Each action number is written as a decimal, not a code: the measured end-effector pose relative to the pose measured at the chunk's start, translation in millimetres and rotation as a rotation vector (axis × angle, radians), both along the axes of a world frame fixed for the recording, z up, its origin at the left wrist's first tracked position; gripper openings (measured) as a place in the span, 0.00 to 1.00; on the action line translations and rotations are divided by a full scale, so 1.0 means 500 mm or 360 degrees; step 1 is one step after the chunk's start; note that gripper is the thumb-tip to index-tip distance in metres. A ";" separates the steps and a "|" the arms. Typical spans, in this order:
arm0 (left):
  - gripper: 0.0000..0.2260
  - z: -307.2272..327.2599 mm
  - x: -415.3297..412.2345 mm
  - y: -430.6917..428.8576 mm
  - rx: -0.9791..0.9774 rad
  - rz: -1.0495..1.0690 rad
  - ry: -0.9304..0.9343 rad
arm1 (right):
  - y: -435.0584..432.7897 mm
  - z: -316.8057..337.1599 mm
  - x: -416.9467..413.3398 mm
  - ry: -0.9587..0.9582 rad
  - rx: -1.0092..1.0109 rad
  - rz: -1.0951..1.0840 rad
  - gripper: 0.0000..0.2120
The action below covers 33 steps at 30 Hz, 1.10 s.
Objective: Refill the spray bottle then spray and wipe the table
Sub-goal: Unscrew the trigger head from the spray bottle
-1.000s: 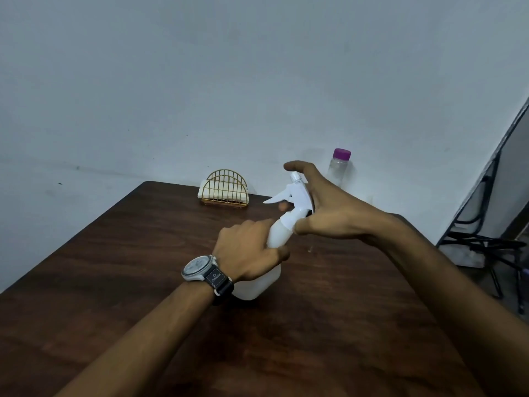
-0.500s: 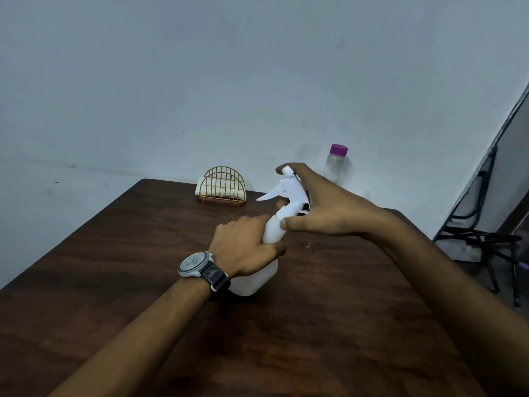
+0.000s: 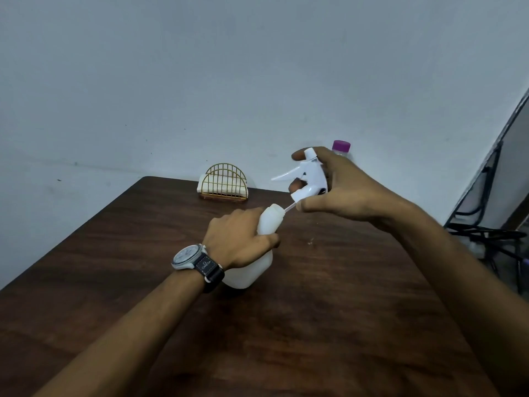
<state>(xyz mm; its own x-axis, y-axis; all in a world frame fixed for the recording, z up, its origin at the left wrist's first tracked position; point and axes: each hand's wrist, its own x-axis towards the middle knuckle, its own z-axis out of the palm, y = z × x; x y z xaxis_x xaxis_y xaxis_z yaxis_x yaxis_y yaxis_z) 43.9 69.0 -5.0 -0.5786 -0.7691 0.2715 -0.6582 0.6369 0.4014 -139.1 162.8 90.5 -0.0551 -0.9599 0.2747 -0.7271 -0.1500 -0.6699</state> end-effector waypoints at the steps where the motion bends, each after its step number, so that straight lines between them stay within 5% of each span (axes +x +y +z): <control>1: 0.16 0.000 0.002 -0.002 -0.0003 -0.0001 0.0002 | 0.001 0.003 -0.006 -0.0064 -0.0028 -0.0016 0.34; 10: 0.16 -0.006 0.016 -0.028 -0.0001 0.0040 -0.0043 | 0.029 0.023 -0.053 -0.0400 -0.0282 -0.0188 0.34; 22: 0.18 0.005 0.017 -0.046 -0.0039 0.0219 -0.0137 | 0.043 -0.015 -0.071 -0.0285 -0.0598 -0.0122 0.31; 33: 0.18 -0.004 0.037 -0.059 0.0008 0.0328 -0.0147 | 0.050 -0.046 -0.126 -0.0566 -0.0694 -0.0540 0.33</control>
